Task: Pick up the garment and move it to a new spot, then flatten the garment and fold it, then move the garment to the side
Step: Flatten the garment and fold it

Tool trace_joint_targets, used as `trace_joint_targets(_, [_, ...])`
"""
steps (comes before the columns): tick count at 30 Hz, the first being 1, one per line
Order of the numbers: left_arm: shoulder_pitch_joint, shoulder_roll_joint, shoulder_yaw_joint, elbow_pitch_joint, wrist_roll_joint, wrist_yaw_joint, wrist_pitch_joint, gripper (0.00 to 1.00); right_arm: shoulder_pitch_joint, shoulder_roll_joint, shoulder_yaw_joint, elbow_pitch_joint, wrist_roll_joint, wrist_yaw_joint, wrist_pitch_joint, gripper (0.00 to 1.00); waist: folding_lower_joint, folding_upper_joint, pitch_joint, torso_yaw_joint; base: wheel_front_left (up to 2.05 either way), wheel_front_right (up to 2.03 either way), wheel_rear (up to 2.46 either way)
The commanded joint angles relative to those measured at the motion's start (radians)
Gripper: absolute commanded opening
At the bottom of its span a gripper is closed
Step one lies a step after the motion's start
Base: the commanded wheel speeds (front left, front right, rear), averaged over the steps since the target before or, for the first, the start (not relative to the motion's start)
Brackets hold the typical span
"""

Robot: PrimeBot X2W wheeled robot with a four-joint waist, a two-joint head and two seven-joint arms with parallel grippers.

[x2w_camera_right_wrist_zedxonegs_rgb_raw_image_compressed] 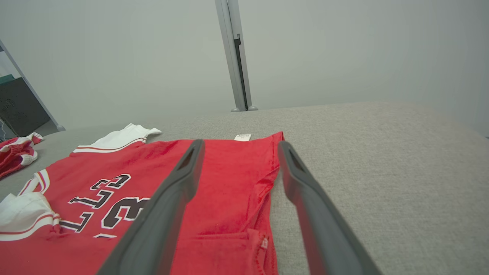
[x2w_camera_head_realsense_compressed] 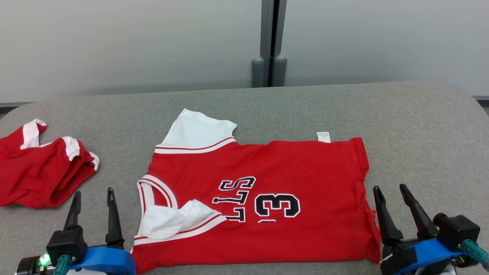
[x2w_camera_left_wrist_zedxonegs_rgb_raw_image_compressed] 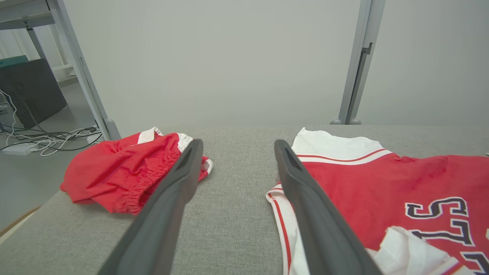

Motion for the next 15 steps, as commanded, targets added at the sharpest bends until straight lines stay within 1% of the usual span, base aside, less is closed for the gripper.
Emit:
trace_joint_targets(1, [-0.019,-0.004,0.005,0.002,0.008,-0.004,-0.003,1.0,-0.005,0.003,-0.002,0.001,-0.009,0.0,-0.005,1.0,0.0,-0.0001,0.0,0.001,0.0,0.0,0.0])
trace_joint_targets(15, [-0.005,-0.015,0.029,0.012,0.019,-0.022,-0.003,1.0,0.001,0.002,0.003,0.014,-0.011,0.0,-0.005,1.0,0.0,-0.0001,-0.007,0.001,0.0,0.0,0.0])
